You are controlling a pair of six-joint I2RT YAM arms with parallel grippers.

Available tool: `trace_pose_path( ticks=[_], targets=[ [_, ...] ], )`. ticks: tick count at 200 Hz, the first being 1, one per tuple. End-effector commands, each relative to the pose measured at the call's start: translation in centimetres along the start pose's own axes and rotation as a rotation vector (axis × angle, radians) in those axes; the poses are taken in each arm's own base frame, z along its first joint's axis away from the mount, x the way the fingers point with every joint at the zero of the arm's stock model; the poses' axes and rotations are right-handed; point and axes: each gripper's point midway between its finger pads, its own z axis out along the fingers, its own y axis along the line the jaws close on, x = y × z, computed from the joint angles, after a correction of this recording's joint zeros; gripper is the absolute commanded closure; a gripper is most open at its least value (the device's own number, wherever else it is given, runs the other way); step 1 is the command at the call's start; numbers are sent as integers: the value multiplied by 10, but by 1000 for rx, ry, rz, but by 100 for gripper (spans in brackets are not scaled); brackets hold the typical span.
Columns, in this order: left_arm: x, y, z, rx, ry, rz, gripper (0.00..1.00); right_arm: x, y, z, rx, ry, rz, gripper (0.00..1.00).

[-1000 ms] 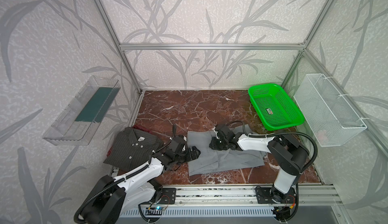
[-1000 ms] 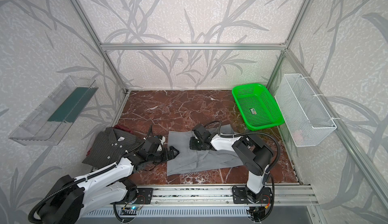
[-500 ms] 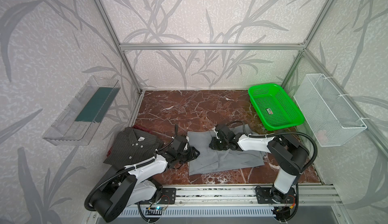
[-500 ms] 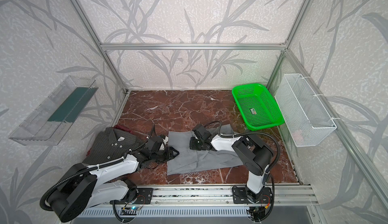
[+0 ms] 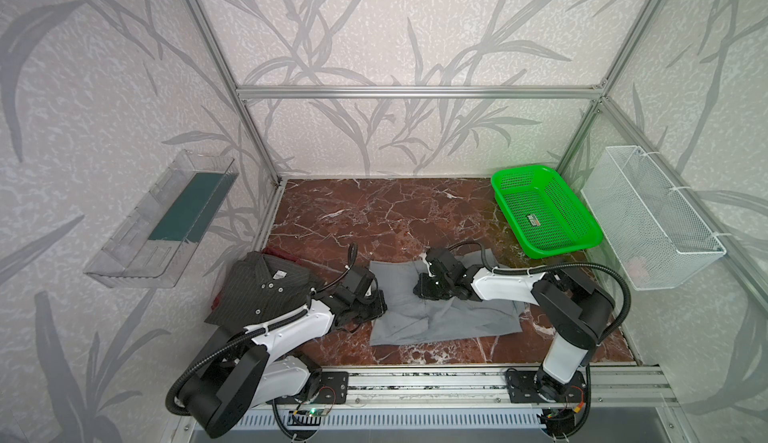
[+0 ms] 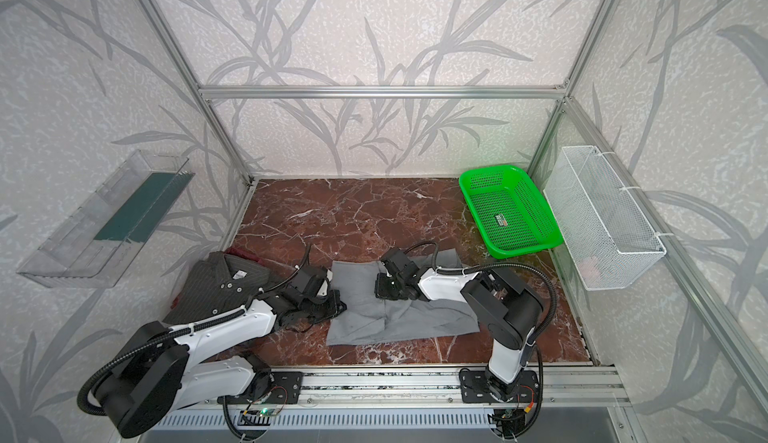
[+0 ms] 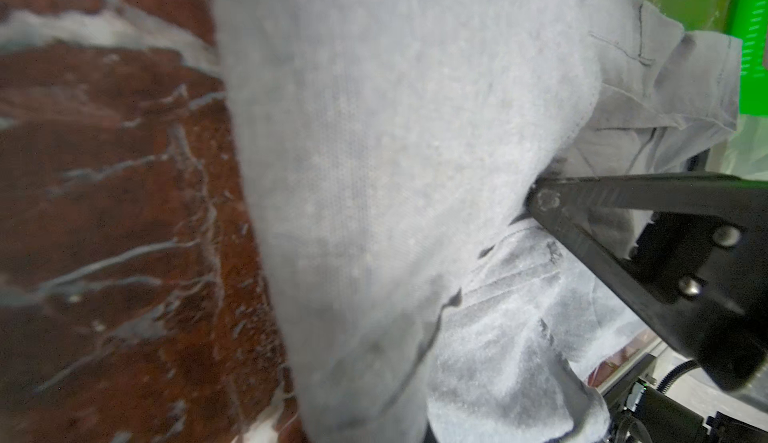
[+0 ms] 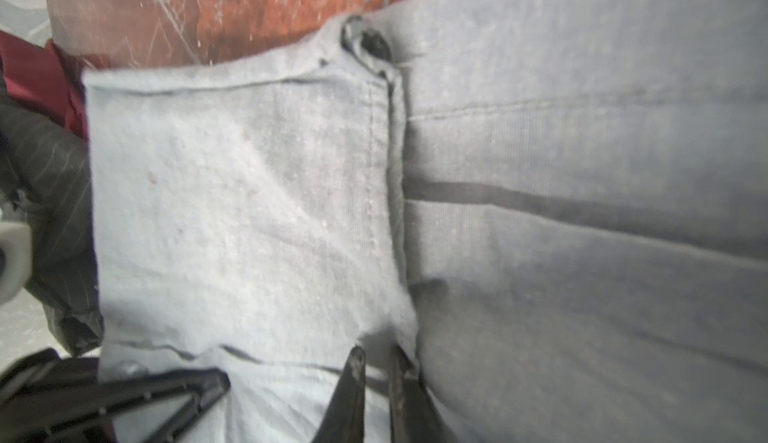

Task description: Fold and stack the long sleeve shirts

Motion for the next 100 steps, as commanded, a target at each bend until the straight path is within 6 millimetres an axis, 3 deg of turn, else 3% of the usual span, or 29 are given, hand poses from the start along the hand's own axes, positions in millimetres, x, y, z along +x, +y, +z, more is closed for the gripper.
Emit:
trace_pose_path(
  ticks=[1, 46, 100],
  targets=[
    [-5, 28, -16, -162, -43, 0, 100, 4, -5, -31, 62, -8, -40, 81],
    [-20, 38, -52, -286, -118, 3, 100, -2, 6, -69, 20, -10, -126, 70],
    [-29, 43, -83, -454, -82, 47, 100, -9, -9, -91, -54, -10, -140, 67]
  ],
)
